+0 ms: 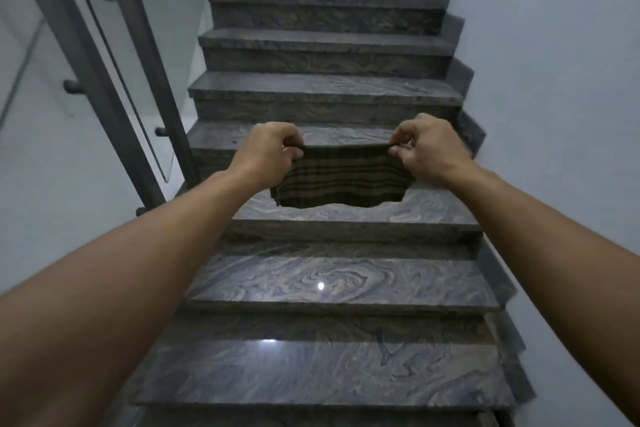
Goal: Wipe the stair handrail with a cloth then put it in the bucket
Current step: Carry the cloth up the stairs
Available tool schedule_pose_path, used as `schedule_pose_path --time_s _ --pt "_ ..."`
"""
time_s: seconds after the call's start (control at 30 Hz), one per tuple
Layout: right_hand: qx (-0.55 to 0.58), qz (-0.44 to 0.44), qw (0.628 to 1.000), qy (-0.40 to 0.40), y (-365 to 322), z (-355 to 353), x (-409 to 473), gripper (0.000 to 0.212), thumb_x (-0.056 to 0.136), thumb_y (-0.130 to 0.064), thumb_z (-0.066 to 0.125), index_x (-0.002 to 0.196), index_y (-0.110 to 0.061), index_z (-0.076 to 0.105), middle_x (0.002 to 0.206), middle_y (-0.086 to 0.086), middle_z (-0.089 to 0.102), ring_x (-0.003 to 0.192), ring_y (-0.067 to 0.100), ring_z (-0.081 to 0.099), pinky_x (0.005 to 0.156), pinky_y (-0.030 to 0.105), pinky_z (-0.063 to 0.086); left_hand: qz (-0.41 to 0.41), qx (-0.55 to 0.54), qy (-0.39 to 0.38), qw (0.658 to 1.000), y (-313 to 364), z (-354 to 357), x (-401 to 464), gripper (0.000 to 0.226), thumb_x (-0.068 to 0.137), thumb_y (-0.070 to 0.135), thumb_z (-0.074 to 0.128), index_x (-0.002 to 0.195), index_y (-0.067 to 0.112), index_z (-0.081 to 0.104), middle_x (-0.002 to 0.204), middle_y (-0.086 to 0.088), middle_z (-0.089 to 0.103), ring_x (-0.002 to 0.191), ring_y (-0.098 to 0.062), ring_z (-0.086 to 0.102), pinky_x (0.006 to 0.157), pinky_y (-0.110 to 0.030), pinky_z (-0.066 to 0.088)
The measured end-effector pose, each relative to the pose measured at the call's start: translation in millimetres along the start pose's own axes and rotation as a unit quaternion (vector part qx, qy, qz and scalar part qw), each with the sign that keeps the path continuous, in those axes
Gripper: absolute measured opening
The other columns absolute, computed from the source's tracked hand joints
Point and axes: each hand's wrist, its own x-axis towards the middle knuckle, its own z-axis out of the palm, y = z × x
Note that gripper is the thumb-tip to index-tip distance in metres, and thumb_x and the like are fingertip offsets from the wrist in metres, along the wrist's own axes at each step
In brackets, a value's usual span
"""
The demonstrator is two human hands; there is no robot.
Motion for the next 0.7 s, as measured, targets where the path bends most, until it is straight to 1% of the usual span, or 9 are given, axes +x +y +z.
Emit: schedule_pose_path --time_s 0.07,0.13,0.2,0.23,0.33,0.43,0.53,0.6,0.7 --pt "-0.008 -0.001 1.0 0.016 -14 -2 35 0.016 0.082 -0.029 0.071 0.095 -0.019 0.073 0.103 0.006 0.058 0.098 0.025 0.056 0.084 0.042 0.05 -0.012 0.018 0.015 1.0 -8 -20 26 0.01 0.085 0.017 0.066 0.083 0.026 0.067 0.085 0.009 0.06 0.085 -0.013 0.057 0.075 -0.032 0.046" --pt "0.002 0.002 1.0 0.017 -28 -2 70 0.016 0.08 -0.03 0.071 0.094 -0.021 0.075 0.102 0.005 0.066 0.097 0.023 0.06 0.085 0.043 0.053 -0.022 0.046 0.038 0.998 -20 -39 53 0.005 0.083 0.019 0.069 0.085 0.024 0.069 0.092 0.005 0.061 0.09 -0.017 0.056 0.08 -0.039 0.049" --pt "0.018 0.006 1.0 0.003 -42 -2 105 0.016 0.079 -0.03 0.071 0.092 -0.024 0.077 0.094 0.003 0.073 0.09 0.021 0.066 0.081 0.042 0.056 -0.032 0.051 0.049 0.997 -31 -57 81 0.006 0.083 0.017 0.068 0.086 0.022 0.069 0.096 0.002 0.061 0.094 -0.021 0.057 0.085 -0.043 0.05" --pt "0.023 0.009 1.0 -0.002 -50 -2 123 0.016 0.079 -0.03 0.07 0.092 -0.024 0.077 0.091 0.003 0.074 0.087 0.021 0.067 0.079 0.041 0.057 -0.039 0.043 0.05 0.997 -36 -66 94 0.008 0.084 0.015 0.067 0.085 0.023 0.067 0.095 0.001 0.061 0.093 -0.021 0.058 0.085 -0.044 0.051" --pt "0.035 0.018 0.999 0.01 -74 -5 172 0.016 0.08 -0.026 0.068 0.092 -0.022 0.077 0.091 0.005 0.075 0.085 0.023 0.067 0.076 0.043 0.058 -0.051 0.024 0.042 0.998 -51 -94 133 0.009 0.089 0.016 0.061 0.087 0.024 0.063 0.096 -0.001 0.065 0.091 -0.022 0.06 0.084 -0.047 0.053" --pt "0.045 0.033 0.998 0.026 -95 -14 221 0.016 0.079 -0.023 0.066 0.091 -0.02 0.077 0.091 0.006 0.076 0.084 0.023 0.067 0.078 0.043 0.059 -0.042 0.041 0.046 0.997 -61 -126 172 0.005 0.09 0.023 0.059 0.089 0.024 0.063 0.097 0.0 0.065 0.09 -0.022 0.059 0.082 -0.047 0.052" --pt "0.068 0.044 0.996 0.046 -108 -27 269 0.015 0.079 -0.023 0.067 0.09 -0.021 0.077 0.088 0.004 0.075 0.08 0.021 0.069 0.077 0.042 0.059 -0.031 0.042 0.065 0.997 -61 -155 214 0.008 0.091 0.025 0.058 0.094 0.02 0.065 0.094 0.0 0.064 0.087 -0.021 0.057 0.077 -0.041 0.051" --pt "0.072 0.045 0.995 0.051 -114 -34 298 0.017 0.079 -0.024 0.067 0.093 -0.021 0.076 0.093 0.003 0.075 0.084 0.021 0.069 0.079 0.042 0.059 -0.03 0.056 0.068 0.996 -61 -169 242 0.008 0.092 0.024 0.058 0.095 0.021 0.065 0.091 0.002 0.062 0.085 -0.02 0.057 0.073 -0.038 0.049" --pt "0.07 0.041 0.995 0.054 -114 -43 347 0.019 0.08 -0.027 0.067 0.095 -0.021 0.075 0.094 0.003 0.075 0.089 0.02 0.067 0.081 0.042 0.058 -0.045 0.051 0.033 0.997 -64 -184 288 0.01 0.09 0.016 0.059 0.093 0.023 0.066 0.093 0.001 0.063 0.088 -0.021 0.058 0.077 -0.038 0.052"
